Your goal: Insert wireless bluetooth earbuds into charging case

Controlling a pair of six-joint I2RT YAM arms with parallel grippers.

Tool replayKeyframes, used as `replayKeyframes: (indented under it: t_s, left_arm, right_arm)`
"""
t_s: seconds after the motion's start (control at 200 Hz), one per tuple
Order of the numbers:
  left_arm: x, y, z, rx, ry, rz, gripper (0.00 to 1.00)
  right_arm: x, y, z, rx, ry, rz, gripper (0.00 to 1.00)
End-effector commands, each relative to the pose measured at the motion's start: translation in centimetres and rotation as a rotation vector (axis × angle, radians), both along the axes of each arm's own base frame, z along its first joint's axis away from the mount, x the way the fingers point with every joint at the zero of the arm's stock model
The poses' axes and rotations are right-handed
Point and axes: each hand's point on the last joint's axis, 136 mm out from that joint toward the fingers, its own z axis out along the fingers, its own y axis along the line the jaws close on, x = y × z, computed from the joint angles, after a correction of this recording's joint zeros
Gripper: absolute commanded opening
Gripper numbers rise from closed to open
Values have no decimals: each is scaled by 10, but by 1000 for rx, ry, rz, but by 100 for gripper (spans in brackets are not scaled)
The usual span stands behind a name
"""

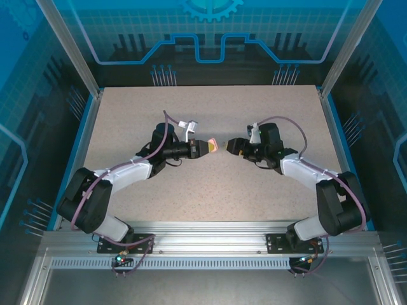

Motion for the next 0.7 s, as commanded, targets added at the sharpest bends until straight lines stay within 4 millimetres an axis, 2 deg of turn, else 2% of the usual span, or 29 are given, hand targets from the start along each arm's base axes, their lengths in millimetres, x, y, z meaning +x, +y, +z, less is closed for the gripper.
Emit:
replayKeyframes:
  t_s: [0.0,0.06,0.15,0.26,0.41,0.535,0.695]
  left_arm:
    - [2,11,10,-6,-58,24,0]
    - [2,14,11,-7,-64,34,0]
    - [3,16,14,-14,-73,37,0]
    - [1,15,17,-22,-76,29,0]
    - [0,13,21,-38,-76,18,0]
    - [-1,12,25,-49,-78,3,0]
    - [-2,10,29,-63,-79,-9,0]
  right_arm:
    - [-4,-15,-9,-82,105,-47,70]
    - [-4,-11,-8,-52,126,-51,70]
    - [-1,-1,5,28,108,-39,69]
    - [-2,21,32,139,0,61,64]
    - [-15,41,61,205,-131,214,58]
    - [-21,48,69,210,-166,267,53]
    - [-21,56,70,213,-162,291,47]
